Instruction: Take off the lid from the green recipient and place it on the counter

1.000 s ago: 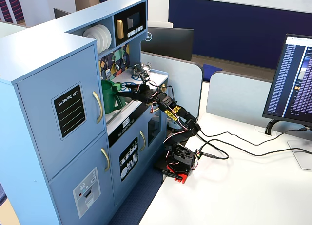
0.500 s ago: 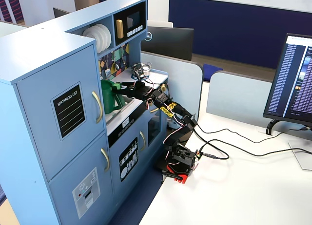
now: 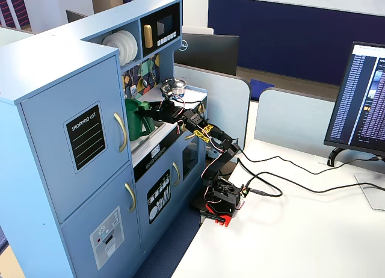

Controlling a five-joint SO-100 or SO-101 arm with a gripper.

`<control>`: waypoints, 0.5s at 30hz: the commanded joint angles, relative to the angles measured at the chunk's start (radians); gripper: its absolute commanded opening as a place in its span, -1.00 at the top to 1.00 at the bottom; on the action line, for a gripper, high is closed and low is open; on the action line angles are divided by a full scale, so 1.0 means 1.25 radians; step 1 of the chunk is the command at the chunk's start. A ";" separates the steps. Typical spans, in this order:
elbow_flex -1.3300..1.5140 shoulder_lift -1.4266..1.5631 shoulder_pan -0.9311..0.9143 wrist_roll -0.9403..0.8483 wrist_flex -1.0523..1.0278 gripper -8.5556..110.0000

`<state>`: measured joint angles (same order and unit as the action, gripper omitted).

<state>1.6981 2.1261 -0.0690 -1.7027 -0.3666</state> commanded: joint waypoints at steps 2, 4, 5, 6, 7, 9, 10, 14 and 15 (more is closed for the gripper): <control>-0.070 -0.002 0.004 0.022 -0.002 0.76; -0.071 -0.002 0.005 0.018 -0.012 0.86; -0.070 0.000 0.005 0.022 -0.012 0.86; -0.069 0.002 0.006 0.022 -0.013 0.86; -0.067 0.006 0.009 0.022 -0.013 0.86; -0.070 0.009 0.012 0.023 -0.001 0.86; -0.076 0.009 0.013 0.022 0.007 0.86; -0.126 0.005 0.018 0.015 0.016 0.86; -0.137 0.005 0.021 0.013 0.020 0.86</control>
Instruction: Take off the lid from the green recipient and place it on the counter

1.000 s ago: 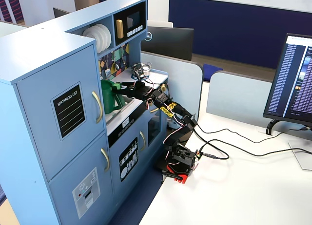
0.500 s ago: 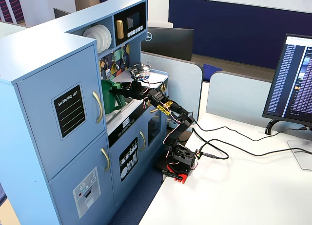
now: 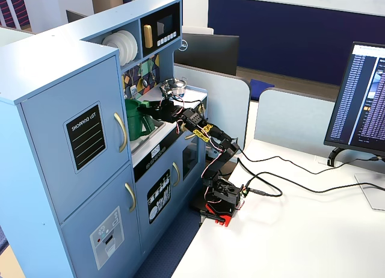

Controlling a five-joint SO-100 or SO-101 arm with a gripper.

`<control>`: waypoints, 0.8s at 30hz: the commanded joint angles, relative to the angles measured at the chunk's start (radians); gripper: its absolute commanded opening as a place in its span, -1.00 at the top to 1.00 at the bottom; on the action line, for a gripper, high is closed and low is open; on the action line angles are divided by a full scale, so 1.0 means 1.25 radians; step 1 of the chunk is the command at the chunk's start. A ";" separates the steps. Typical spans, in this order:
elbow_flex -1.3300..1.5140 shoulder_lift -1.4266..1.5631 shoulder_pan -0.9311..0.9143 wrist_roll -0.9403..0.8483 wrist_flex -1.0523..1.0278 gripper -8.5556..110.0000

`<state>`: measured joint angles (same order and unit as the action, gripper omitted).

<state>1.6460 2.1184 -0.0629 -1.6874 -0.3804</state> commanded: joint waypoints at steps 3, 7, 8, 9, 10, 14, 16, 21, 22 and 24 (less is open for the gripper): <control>-0.104 0.023 0.016 -0.016 0.032 0.86; -0.098 0.038 -0.011 -0.021 0.025 0.86; -0.098 0.039 -0.031 -0.021 0.023 0.86; -0.098 0.040 -0.053 -0.018 0.023 0.86; -0.099 0.040 -0.080 -0.017 0.023 0.86; -0.123 0.042 -0.188 -0.006 0.023 0.86; -0.137 0.040 -0.236 0.010 0.028 0.86; -0.152 0.025 -0.347 0.039 0.045 0.86; -0.156 0.017 -0.364 0.044 0.044 0.86; -0.155 0.004 -0.385 0.042 0.039 0.86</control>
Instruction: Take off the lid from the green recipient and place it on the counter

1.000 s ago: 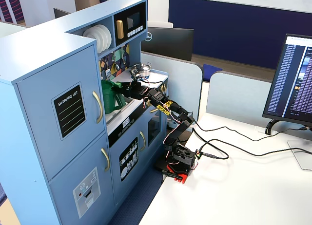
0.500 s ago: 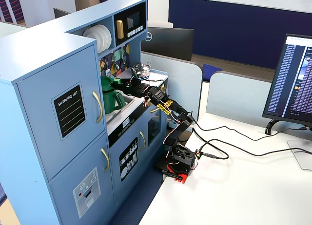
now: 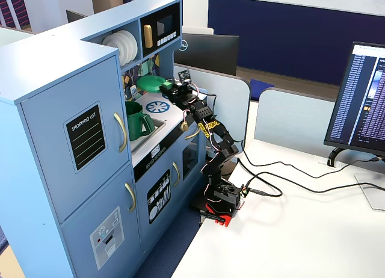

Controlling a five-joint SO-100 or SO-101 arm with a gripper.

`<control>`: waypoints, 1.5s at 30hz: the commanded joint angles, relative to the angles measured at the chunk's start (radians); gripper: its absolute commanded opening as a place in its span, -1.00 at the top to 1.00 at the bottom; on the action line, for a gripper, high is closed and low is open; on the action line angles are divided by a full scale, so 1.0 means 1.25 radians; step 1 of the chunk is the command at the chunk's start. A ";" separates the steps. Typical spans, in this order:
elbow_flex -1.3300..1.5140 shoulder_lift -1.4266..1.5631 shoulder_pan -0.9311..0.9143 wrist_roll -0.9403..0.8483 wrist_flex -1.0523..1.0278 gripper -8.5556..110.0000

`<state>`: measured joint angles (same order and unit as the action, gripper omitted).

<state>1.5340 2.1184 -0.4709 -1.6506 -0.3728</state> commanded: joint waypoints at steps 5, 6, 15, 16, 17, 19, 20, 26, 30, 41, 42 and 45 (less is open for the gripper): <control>-0.037 -0.027 -0.093 -0.004 0.034 0.86; -0.020 -0.029 -0.098 -0.004 0.040 0.86; 0.148 -0.072 -0.106 0.010 0.193 0.86; 0.156 -0.081 -0.106 0.010 0.199 0.86; 0.167 -0.088 -0.106 0.009 0.210 0.86; 0.204 -0.102 -0.104 0.004 0.261 0.86; 0.221 -0.108 -0.103 0.004 0.285 0.86; 0.313 -0.147 -0.099 -0.006 0.393 0.86; 0.339 -0.184 -0.103 -0.004 0.438 0.86; 0.312 -0.209 -0.099 0.034 0.447 0.56; 0.308 -0.204 -0.097 0.038 0.443 0.53; 0.290 -0.167 -0.092 0.042 0.395 0.48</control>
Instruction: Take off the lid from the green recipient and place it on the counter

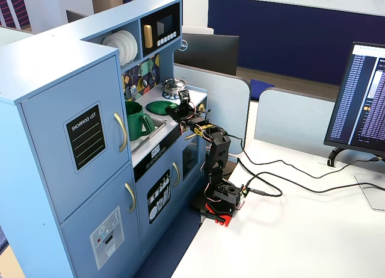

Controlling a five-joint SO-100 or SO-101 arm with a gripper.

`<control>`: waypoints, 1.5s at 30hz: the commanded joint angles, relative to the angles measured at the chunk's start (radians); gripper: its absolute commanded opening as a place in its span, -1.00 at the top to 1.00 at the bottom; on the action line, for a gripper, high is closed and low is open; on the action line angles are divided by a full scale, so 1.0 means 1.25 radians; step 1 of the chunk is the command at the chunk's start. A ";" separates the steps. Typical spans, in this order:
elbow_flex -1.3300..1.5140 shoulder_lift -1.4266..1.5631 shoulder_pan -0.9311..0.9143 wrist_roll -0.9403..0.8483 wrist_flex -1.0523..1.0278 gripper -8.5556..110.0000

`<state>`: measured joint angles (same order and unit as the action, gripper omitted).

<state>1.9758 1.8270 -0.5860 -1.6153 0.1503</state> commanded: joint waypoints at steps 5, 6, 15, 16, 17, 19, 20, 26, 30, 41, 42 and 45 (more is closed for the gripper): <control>-0.088 0.222 0.027 0.027 -0.206 0.50; -0.088 0.261 0.036 0.026 -0.244 0.49; -0.055 0.616 0.160 -0.043 -0.762 0.47; -0.033 0.650 0.172 -0.040 -0.806 0.45; -0.010 0.681 0.184 -0.039 -0.848 0.45; 0.036 0.729 0.204 -0.032 -0.912 0.47; 0.055 0.746 0.212 -0.027 -0.945 0.48; 0.231 0.804 0.275 -0.038 -0.994 0.53; 0.379 0.828 0.345 -0.033 -0.934 0.53; 0.712 0.963 0.458 -0.032 -0.744 0.53; 0.729 0.974 0.458 -0.027 -0.749 0.53; 0.780 1.023 0.457 -0.023 -0.790 0.55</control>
<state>2.9192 3.0373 -0.0276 -1.6598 -0.8176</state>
